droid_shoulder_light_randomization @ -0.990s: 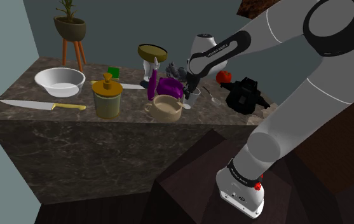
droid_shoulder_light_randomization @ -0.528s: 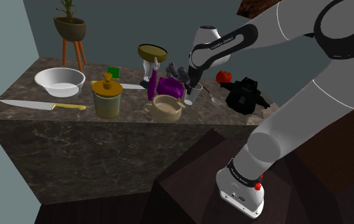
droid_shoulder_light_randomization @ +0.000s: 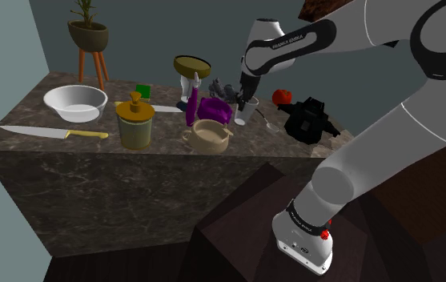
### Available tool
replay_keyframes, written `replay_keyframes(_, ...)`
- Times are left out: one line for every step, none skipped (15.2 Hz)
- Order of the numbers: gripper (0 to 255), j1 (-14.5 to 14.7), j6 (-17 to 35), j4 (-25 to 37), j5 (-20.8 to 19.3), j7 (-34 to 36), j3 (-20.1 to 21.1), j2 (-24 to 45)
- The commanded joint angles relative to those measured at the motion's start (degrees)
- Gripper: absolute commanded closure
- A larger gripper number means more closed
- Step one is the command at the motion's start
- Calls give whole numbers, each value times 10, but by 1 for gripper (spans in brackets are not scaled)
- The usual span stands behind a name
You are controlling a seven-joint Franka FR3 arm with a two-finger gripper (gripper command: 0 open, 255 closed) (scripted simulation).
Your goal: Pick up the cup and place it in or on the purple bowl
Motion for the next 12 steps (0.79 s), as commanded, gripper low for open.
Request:
replay_keyframes(255, 1, -17, 8, 2, -2, 1, -8)
replay_keyframes(255, 1, -25, 13, 2, -3, 1, -12)
replay_keyframes(255, 1, -33, 17, 3, -4, 2, -16)
replay_keyframes(255, 1, -41, 22, 4, -5, 2, -19)
replay_keyframes(255, 2, -49, 27, 4, -6, 2, -22)
replay_keyframes(255, 2, -57, 32, 5, -7, 3, -26)
replay_keyframes(255, 2, -65, 37, 5, -8, 3, -29)
replay_keyframes(255, 2, -73, 42, 6, -9, 3, -32)
replay_keyframes(255, 3, -81, 47, 7, -10, 4, -35)
replay_keyframes(255, 3, -89, 52, 7, -11, 4, -37)
replay_keyframes(255, 3, -97, 58, 8, -12, 4, -40)
replay_keyframes(255, 3, -105, 63, 8, -13, 4, -42)
